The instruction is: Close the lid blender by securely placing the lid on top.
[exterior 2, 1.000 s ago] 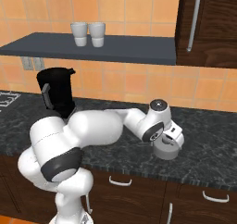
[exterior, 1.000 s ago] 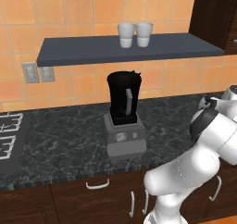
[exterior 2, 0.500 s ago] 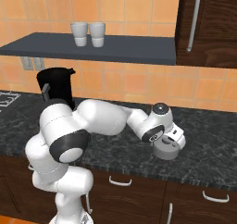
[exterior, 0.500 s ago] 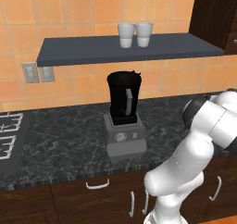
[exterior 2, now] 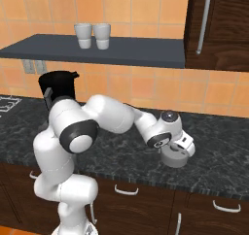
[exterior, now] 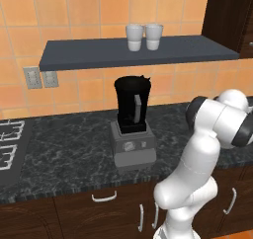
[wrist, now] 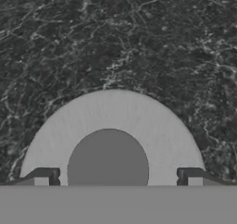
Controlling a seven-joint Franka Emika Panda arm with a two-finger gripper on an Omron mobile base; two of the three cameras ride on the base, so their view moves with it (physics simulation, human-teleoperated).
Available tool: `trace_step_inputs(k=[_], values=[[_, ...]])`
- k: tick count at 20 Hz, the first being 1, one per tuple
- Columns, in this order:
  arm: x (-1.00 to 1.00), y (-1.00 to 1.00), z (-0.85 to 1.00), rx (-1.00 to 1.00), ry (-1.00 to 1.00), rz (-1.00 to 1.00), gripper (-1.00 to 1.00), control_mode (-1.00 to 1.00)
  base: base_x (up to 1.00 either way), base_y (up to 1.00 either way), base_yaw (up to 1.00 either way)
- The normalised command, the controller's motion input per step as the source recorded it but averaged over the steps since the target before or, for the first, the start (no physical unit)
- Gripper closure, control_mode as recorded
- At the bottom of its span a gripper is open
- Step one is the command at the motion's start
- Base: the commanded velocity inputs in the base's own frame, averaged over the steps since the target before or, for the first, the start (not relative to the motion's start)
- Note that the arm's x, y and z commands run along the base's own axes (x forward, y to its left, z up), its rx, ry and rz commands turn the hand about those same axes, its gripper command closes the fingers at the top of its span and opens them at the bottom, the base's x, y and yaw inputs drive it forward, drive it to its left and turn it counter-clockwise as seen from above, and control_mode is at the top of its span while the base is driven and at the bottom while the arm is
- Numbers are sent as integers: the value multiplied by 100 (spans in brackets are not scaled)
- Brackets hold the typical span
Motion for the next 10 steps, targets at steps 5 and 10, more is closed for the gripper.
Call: trace_step_inputs(k=[5, 10], values=[[15, 0, -19, 0, 2, 0, 100, -100, 0, 0, 0], [8, 0, -24, 0, 3, 0, 100, -100, 0, 0, 0]])
